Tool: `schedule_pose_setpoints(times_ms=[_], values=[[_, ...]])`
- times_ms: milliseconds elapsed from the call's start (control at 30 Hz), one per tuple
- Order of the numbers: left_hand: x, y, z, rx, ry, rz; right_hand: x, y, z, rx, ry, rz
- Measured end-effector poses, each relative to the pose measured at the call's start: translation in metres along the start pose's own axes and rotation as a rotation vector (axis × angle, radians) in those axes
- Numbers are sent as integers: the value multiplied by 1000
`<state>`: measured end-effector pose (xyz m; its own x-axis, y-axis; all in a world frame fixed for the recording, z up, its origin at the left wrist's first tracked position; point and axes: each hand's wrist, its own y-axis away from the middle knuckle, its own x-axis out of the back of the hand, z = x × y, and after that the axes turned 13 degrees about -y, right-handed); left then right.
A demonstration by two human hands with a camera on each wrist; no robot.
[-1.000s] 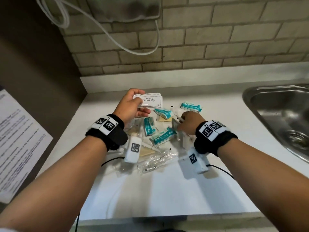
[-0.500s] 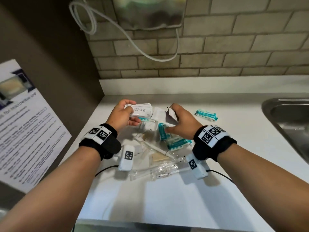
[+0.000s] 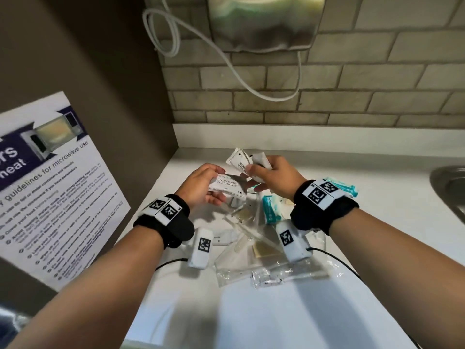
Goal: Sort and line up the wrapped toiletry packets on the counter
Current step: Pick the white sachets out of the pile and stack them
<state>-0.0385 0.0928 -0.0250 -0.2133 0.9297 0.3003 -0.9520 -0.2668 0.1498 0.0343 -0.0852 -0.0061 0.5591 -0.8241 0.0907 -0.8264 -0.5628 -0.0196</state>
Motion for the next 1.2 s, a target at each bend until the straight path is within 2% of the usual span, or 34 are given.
schedule_pose_setpoints(times_ms=[100, 233, 333, 533, 633, 733, 933, 1067, 1200], values=[[10, -8, -3, -5, 5, 1, -6, -10, -1, -66, -51, -9], [22, -22, -11, -3, 25, -11, -9, -23, 5, -124, 59, 71], [26, -29, -14, -1, 32, -36, -15, -30, 4, -142, 84, 37], [31, -38, -16, -30, -3, -122, -31, -46, 1, -65, -55, 153], [31, -41, -19, -44, -20, -142, -37, -49, -2, -2, 55, 180], [33, -46, -19, -50, -3, -145, -38, -52, 1, 7, 49, 201], [38, -55, -24, -131, -98, -97, -51, -52, 1, -20, -177, 232], [48, -59, -22, -169, -106, -17, -52, -51, 6, -29, -125, 252], [54, -62, -18, -164, -60, 21, -50, -44, 7, -141, -72, 233]])
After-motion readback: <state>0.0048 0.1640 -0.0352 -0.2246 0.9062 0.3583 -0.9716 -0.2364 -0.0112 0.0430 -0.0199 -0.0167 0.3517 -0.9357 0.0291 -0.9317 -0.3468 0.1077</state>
